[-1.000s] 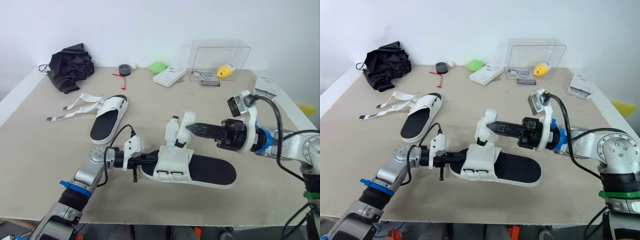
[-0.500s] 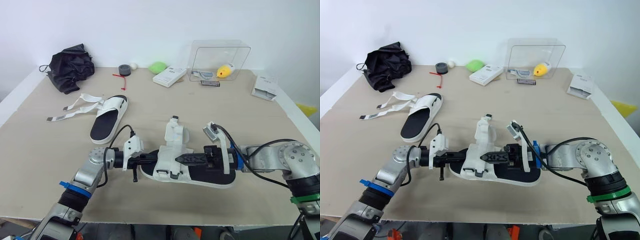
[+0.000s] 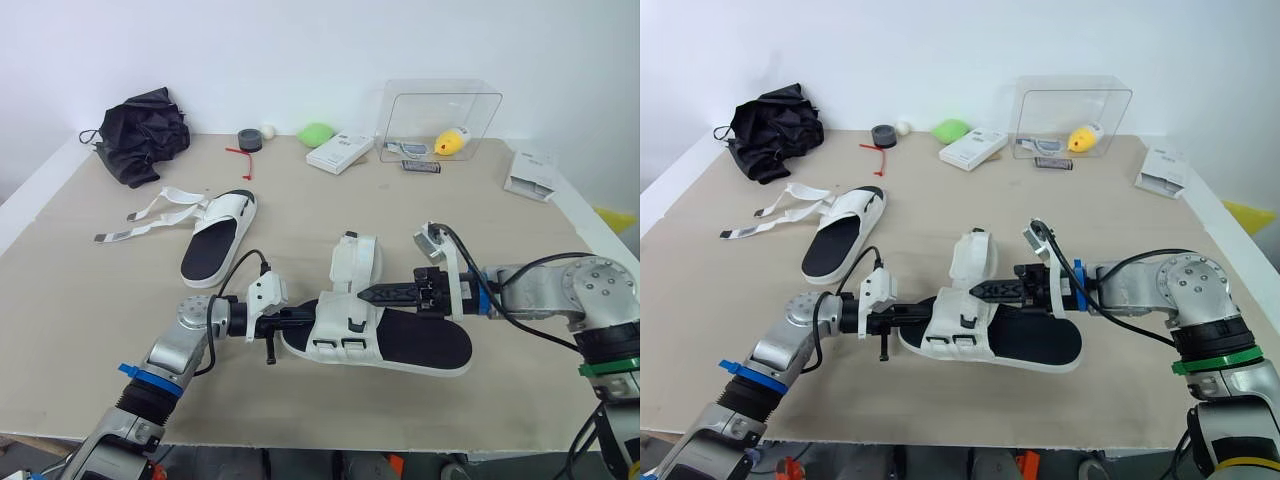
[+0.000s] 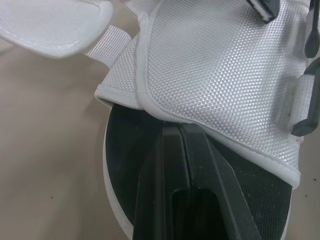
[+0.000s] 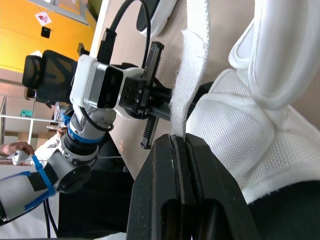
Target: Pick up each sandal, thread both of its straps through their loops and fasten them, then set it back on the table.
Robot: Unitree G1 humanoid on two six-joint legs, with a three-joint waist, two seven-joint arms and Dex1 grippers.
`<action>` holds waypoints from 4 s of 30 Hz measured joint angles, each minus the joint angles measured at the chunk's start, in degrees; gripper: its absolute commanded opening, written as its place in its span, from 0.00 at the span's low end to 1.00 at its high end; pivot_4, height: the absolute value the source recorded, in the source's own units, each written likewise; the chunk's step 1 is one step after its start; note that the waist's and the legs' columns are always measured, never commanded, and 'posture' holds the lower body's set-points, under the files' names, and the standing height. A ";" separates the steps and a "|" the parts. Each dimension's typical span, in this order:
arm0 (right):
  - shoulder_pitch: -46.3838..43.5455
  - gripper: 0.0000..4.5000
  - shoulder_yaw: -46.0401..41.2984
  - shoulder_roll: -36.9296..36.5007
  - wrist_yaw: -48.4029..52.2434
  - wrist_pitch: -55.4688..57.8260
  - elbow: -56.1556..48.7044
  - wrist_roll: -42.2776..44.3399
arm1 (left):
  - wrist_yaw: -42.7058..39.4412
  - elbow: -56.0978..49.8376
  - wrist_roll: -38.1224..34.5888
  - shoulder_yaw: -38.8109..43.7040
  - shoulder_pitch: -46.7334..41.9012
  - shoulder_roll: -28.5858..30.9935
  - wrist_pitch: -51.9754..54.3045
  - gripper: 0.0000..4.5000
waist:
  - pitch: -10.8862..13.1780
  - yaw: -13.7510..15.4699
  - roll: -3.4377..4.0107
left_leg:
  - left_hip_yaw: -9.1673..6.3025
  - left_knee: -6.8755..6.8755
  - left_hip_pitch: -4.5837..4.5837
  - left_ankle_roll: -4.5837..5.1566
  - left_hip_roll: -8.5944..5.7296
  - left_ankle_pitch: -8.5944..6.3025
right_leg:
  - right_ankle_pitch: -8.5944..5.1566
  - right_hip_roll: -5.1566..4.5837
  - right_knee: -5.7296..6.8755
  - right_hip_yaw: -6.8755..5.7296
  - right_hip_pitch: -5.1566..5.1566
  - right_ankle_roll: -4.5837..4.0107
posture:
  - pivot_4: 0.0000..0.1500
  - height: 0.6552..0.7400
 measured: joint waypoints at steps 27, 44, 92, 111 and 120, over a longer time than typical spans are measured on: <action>1.60 0.03 0.00 1.32 3.51 1.52 -4.13 0.01 | 0.28 -0.07 -0.39 0.15 0.37 -0.16 0.07 0.00 | -0.05 -0.01 0.09 | 0.00 -0.02 -0.04 0.00 -0.01 0.00 | -0.02 0.00 0.00 0.00 -0.06 0.01 | 1.00 1.00; -3.10 0.03 0.07 1.03 4.14 3.36 -1.34 0.00 | 0.45 -0.13 -0.39 0.16 0.42 -0.16 0.13 0.00 | -0.05 -0.01 0.09 | 0.01 -0.02 -0.07 0.00 0.00 0.00 | -0.01 -0.03 0.00 0.00 -0.11 -0.01 | 1.00 1.00; 5.54 0.03 0.58 -0.36 6.83 0.43 -17.74 -13.06 | 1.01 -0.17 -1.37 0.26 1.05 -0.05 0.55 0.00 | -0.20 -0.02 0.10 | 0.02 -0.09 -0.08 0.00 0.07 0.00 | -0.06 -0.03 -0.01 -0.03 -0.23 -0.06 | 1.00 1.00; 13.18 0.76 -12.26 -9.87 36.78 -0.89 -24.13 -32.58 | 0.87 -0.14 -1.59 -0.06 0.94 -0.12 0.60 0.00 | -0.11 0.26 0.11 | -0.10 -0.19 -0.10 -0.03 0.01 -0.02 | -0.20 -0.08 -0.02 -0.23 -0.25 -0.15 | 1.00 1.00; 29.65 0.76 -14.61 -9.20 36.41 -1.88 -40.80 -28.15 | 1.00 1.23 -1.67 0.14 0.35 -0.16 0.60 0.00 | -0.05 0.14 0.00 | -0.19 -0.13 0.12 -0.06 -0.01 -0.04 | -0.27 -0.08 -0.02 -0.27 -0.24 -0.15 | 1.00 1.00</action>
